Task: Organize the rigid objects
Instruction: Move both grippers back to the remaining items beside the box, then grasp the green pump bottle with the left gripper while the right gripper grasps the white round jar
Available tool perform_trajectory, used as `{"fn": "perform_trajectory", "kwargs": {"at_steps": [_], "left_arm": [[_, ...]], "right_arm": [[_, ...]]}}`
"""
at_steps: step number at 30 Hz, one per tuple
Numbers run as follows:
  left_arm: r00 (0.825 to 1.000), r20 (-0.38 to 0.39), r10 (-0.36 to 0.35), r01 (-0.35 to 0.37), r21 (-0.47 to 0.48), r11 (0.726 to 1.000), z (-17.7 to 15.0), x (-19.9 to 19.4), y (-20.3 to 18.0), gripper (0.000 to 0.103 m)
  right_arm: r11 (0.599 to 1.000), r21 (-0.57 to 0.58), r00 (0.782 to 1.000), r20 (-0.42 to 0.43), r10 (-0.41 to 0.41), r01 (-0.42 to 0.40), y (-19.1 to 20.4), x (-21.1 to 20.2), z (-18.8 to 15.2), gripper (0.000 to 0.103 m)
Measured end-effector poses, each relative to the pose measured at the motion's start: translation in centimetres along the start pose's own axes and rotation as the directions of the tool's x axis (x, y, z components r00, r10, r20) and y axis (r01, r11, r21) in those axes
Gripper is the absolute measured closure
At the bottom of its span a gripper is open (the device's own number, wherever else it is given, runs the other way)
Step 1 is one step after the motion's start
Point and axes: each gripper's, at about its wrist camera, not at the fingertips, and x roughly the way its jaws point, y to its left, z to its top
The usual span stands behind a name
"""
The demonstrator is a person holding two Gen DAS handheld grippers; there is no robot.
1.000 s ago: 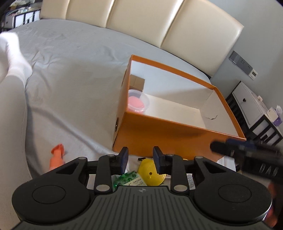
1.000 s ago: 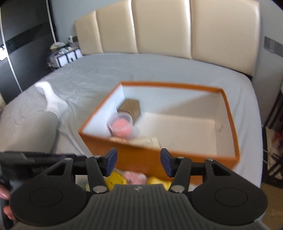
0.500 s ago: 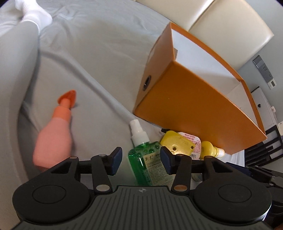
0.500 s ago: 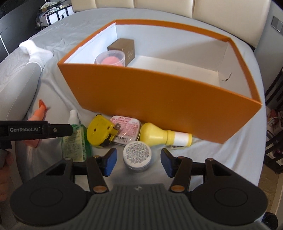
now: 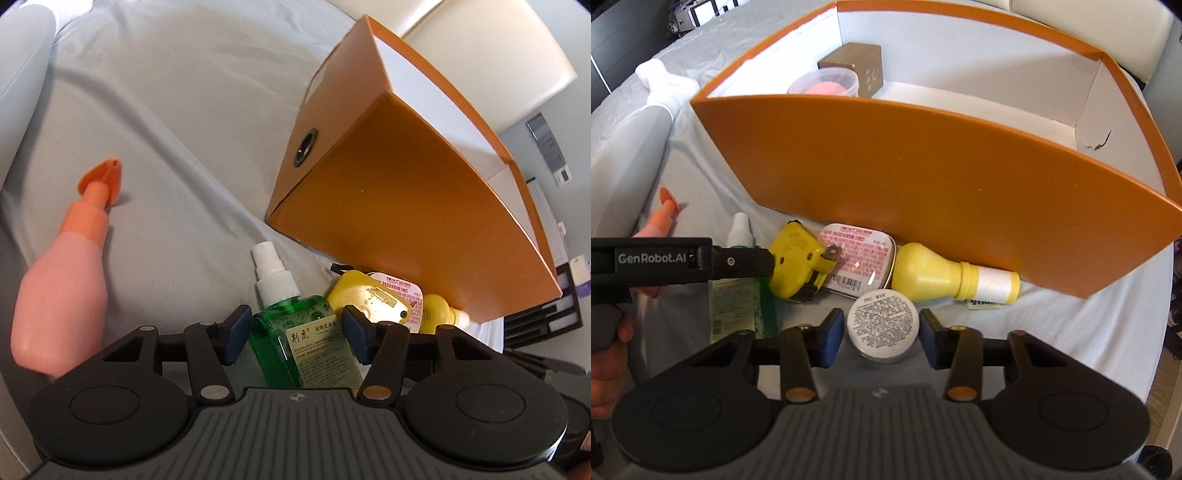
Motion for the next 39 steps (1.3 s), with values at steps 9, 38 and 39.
{"fn": "perform_trajectory", "kwargs": {"at_steps": [9,38,39], "left_arm": [[0.999,0.022,0.025,-0.027,0.076,0.997,-0.5,-0.4,-1.7,0.042],[0.996,0.023,0.091,-0.085,0.639,0.765,-7.9,-6.0,-9.0,0.045],[0.996,0.012,0.086,-0.072,0.664,0.745,-8.0,-5.8,-9.2,0.045]], "right_arm": [[1.000,0.017,1.000,-0.018,0.017,-0.017,-0.4,0.2,0.3,0.062],[0.981,0.137,0.986,-0.072,0.149,-0.138,-1.5,-3.3,-3.1,0.062],[0.981,0.135,0.986,-0.072,0.151,-0.140,-1.4,-3.4,-3.2,0.062]]}}
